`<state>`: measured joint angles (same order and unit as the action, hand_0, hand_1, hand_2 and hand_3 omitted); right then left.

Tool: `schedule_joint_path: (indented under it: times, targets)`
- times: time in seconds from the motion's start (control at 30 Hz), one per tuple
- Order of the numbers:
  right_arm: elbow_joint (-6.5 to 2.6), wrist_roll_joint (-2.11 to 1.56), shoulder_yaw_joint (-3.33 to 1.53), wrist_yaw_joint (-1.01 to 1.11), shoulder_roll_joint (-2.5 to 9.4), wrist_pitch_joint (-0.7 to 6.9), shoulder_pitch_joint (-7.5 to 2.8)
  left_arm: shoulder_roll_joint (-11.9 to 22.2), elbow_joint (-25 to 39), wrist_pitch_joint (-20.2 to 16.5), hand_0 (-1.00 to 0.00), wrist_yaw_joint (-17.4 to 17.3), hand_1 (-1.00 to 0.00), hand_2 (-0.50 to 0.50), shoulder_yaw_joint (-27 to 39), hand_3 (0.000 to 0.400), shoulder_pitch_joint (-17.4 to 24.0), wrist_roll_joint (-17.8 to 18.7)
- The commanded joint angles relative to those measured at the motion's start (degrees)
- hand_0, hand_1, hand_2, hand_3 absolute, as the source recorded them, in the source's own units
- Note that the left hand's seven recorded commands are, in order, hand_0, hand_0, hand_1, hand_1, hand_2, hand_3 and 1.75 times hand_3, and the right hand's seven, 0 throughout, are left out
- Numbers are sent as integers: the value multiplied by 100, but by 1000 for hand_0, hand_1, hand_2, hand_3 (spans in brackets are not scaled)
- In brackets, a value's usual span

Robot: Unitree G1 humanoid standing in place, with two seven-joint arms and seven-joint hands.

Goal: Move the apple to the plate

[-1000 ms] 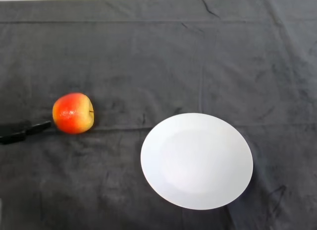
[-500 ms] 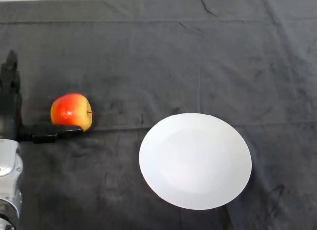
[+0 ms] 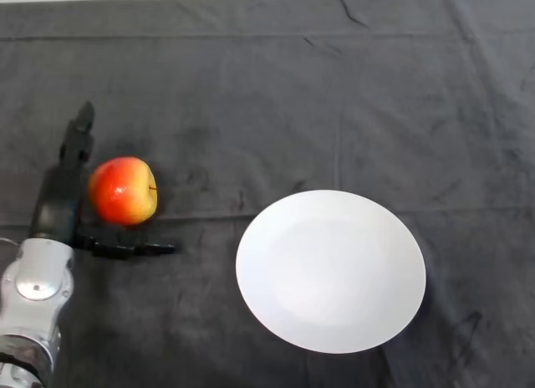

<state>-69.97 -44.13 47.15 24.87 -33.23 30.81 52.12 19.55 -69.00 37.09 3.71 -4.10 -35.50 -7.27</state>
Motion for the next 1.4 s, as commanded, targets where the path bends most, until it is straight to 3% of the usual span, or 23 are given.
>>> schedule_joint_path:
  times: [0.03,0.2,0.23,0.27,0.3,0.33,0.37,0.43,0.47,0.87,0.97,1.4]
  targets:
    - [-26,-51,25,-1,-100,-38,-228,-37,-176,-108,0,73,0,0,-163,0,-392,-172]
    - [-25,-51,24,-1,-100,-38,-228,26,-197,-215,0,77,0,0,-365,0,-386,-412]
    - [-25,-51,24,-1,-100,-38,-228,40,-200,-235,-118,75,0,-59,-394,47,-390,-447]
    - [-25,-51,24,-1,-100,-38,-228,55,-201,-256,-129,77,-102,-14,-426,52,-393,-488]
    - [-25,-51,24,-1,-100,-38,-228,69,-202,-274,-161,81,-486,163,-456,195,-393,-526]
    - [-25,-51,24,-1,-100,-38,-228,80,-202,-288,-235,88,-651,208,-482,260,-392,-559]
    - [-25,-51,24,-1,-100,-38,-228,91,-201,-304,-392,100,-855,231,-511,342,-392,-597]
    - [-26,-52,24,-1,-100,-38,-228,109,-198,-331,-506,123,-1000,247,-559,400,-393,-661]
    - [-26,-52,24,-1,-100,-38,-228,119,-196,-344,-647,136,-1000,176,-582,400,-393,-693]
    - [-27,-52,24,-1,-100,-38,-227,179,-160,-400,-878,296,-1000,61,-748,400,-396,-936]
    - [-27,-52,24,-1,-100,-38,-227,204,-153,-399,-1000,312,-1000,0,-760,400,-403,-963]
    - [-28,-53,24,-1,-101,-37,-226,286,-74,-354,-1000,600,-1000,0,-761,400,-557,-1074]
